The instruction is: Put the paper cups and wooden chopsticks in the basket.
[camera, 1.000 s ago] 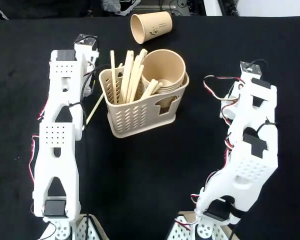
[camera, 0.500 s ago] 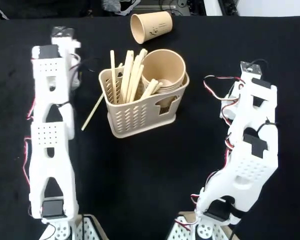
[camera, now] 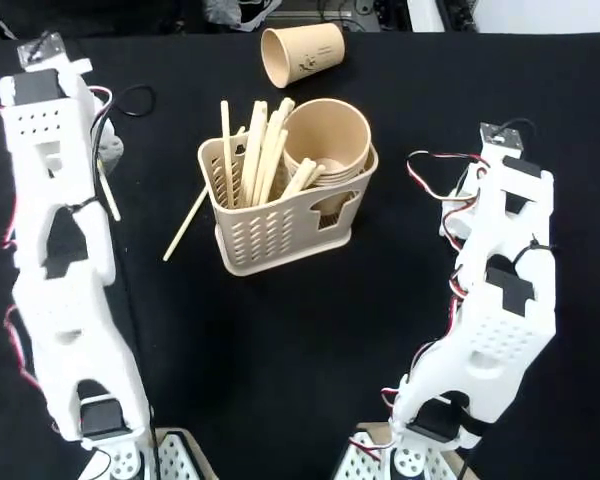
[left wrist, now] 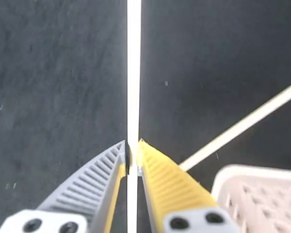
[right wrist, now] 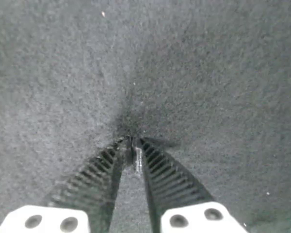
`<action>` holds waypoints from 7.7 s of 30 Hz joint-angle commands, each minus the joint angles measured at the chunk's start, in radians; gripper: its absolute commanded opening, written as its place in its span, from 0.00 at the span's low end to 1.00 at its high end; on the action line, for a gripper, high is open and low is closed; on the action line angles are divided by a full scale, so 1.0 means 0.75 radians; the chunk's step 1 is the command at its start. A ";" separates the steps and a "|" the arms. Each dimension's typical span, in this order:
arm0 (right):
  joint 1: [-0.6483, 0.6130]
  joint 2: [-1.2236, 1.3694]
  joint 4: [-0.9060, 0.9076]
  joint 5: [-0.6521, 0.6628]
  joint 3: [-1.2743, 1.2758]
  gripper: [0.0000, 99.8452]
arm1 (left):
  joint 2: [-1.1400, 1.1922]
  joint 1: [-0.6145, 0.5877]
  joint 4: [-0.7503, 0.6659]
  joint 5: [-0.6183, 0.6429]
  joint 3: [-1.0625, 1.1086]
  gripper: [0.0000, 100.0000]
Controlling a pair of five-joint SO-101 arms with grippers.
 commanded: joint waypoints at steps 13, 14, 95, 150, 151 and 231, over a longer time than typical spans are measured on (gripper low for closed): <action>-0.002 -0.030 -0.010 0.008 0.001 0.01 | -1.714 0.169 -1.219 -0.014 1.822 0.03; -0.002 -0.030 -0.010 0.008 0.001 0.01 | -1.827 0.189 -1.291 -0.014 1.912 0.03; 0.000 -0.030 -0.006 0.010 0.001 0.01 | -2.316 0.711 -1.352 -0.020 2.180 0.11; 0.000 -0.030 -0.008 0.010 -0.001 0.01 | -0.452 0.858 0.027 -0.370 0.244 0.06; 0.002 -0.030 -0.008 0.010 -0.001 0.01 | -0.452 0.870 0.027 -0.372 0.240 0.04; 0.002 -0.030 -0.008 0.010 -0.001 0.01 | -1.878 0.809 -2.553 0.045 2.548 0.03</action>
